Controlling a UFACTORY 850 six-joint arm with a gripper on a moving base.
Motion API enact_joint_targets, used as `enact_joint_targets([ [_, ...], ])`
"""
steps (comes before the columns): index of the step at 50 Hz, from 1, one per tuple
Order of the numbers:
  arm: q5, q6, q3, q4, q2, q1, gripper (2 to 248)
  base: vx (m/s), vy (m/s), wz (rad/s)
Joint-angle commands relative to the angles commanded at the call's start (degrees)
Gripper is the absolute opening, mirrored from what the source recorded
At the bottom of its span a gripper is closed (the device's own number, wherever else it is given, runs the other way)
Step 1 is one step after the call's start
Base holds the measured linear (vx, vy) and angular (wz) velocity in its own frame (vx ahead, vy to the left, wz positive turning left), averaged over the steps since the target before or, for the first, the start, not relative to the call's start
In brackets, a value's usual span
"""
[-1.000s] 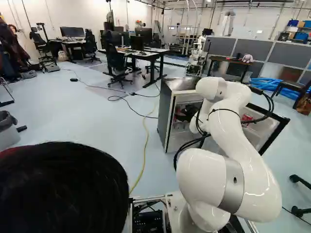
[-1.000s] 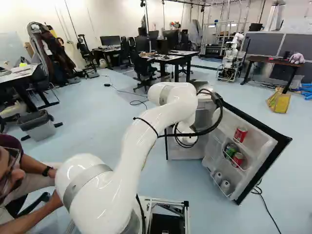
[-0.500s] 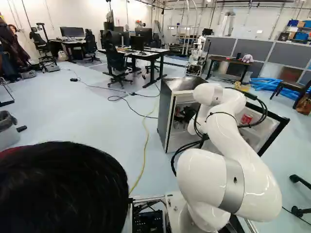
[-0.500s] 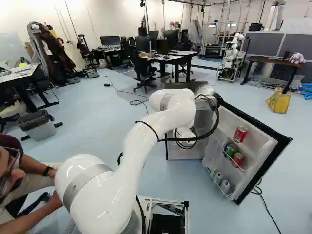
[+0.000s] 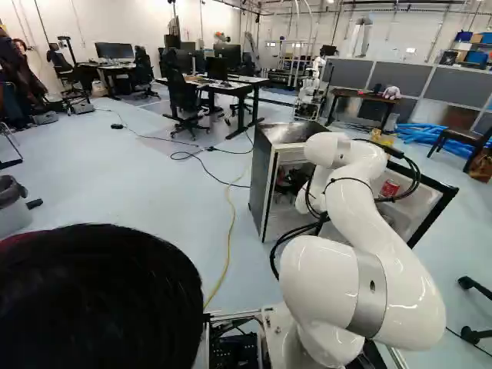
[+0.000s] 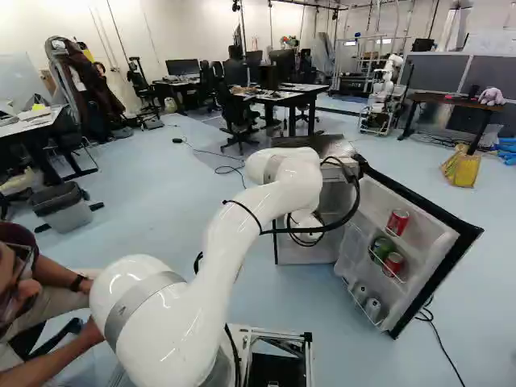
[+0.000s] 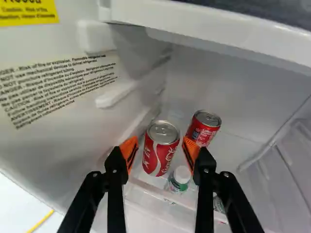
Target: Grab a drink from the fridge
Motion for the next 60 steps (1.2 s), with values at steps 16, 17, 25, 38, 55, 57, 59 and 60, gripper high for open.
enact_joint_targets([
  [16,0.0,0.0,-1.3,0.0,-0.7,0.2,148,0.000,0.000,0.000],
  [17,0.0,0.0,-1.5,0.0,-0.8,0.3,148,0.000,0.000,0.000],
  [25,0.0,0.0,-2.3,0.0,-1.2,0.4,148,0.000,0.000,0.000],
  [38,0.0,0.0,-2.4,0.0,-1.3,0.4,148,0.000,0.000,0.000],
  [55,0.0,0.0,-2.4,0.0,-1.3,0.4,88,0.000,0.000,0.000],
  [57,0.0,0.0,-2.4,0.0,-1.3,0.4,88,0.000,0.000,0.000],
  [59,0.0,0.0,-2.4,0.0,-1.3,0.4,88,0.000,0.000,0.000],
  [60,0.0,0.0,-2.4,0.0,-1.3,0.4,88,0.000,0.000,0.000],
])
